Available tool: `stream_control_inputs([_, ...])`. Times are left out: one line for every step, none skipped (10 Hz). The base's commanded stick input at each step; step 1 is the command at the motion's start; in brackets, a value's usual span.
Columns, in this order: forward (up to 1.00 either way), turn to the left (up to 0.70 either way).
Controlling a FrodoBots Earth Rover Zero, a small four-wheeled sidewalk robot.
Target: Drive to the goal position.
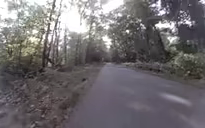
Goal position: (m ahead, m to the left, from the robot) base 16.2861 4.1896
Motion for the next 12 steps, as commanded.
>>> stream_control_inputs([0.70,-0.01])
stream_control_inputs([0.70,-0.01])
stream_control_inputs([0.70,-0.01])
stream_control_inputs([0.70,-0.01])
stream_control_inputs([0.70,-0.01])
stream_control_inputs([0.70,-0.01])
stream_control_inputs([0.70,-0.01])
stream_control_inputs([0.70,-0.01])
stream_control_inputs([0.70,-0.01])
stream_control_inputs([0.70,-0.01])
stream_control_inputs([0.70,-0.01])
stream_control_inputs([0.70,-0.01])
